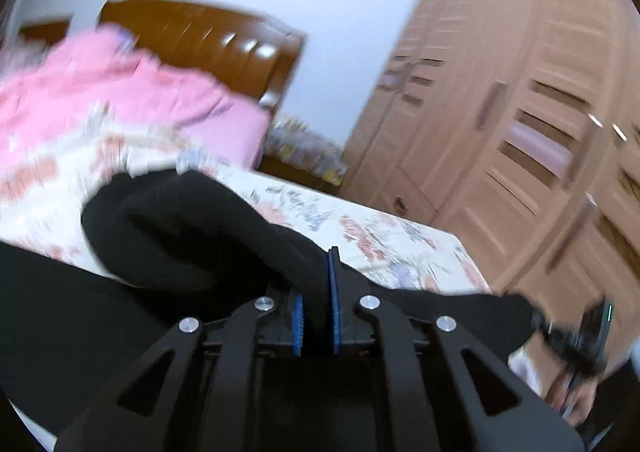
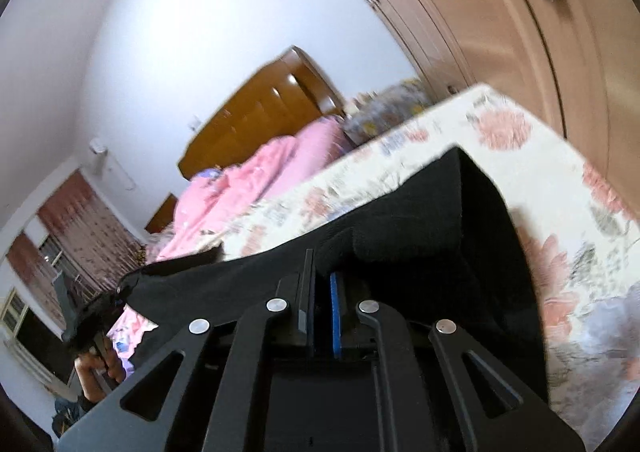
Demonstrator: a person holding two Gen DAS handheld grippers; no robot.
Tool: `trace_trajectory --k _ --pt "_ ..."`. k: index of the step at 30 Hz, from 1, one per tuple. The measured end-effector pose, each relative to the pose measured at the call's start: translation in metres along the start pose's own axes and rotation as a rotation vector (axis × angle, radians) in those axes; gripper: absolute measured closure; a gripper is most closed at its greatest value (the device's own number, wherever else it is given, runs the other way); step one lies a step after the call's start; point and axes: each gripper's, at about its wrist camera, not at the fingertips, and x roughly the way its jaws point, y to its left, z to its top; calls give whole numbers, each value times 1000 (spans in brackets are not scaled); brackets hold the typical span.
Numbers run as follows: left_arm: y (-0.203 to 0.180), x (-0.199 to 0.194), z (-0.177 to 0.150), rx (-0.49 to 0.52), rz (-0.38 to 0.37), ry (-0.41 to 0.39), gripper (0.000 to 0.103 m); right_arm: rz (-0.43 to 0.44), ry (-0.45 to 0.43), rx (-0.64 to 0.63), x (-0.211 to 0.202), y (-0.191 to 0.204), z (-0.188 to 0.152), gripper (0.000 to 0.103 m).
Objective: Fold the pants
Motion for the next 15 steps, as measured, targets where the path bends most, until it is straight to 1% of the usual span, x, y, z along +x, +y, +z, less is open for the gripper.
trace_trajectory --k 1,3,4,5,6,8,9,10,12,13,15 --pt "-5 -14 -14 39 14 14 92 -3 6 -9 -8 0 -3 96" --pt "-4 -29 -44 42 19 52 92 -9 38 0 -24 -8 -22 96" --pt "1 -33 -73 18 19 99 92 -19 63 10 -29 -13 -34 96" --pt "5 -33 -97 9 29 141 92 -47 104 23 -32 -22 -53 96" --pt "10 -29 -117 -2 41 185 92 -68 135 32 -31 -28 -63 96" --pt "30 -13 -162 -69 66 284 92 -129 194 70 -25 -44 -85 96" --pt "36 -12 -172 -84 66 280 91 -139 201 95 -22 -53 -94 97" --pt "39 -18 -177 -94 46 226 90 -130 193 111 -20 -57 -97 97" --pt "42 -17 -175 -122 34 232 91 -134 183 115 -20 -55 -95 97" --pt "40 -20 -170 -115 28 218 91 -142 179 96 -21 -51 -93 97" --pt "28 -31 -161 -64 36 174 91 -130 163 82 -23 -45 -88 97"
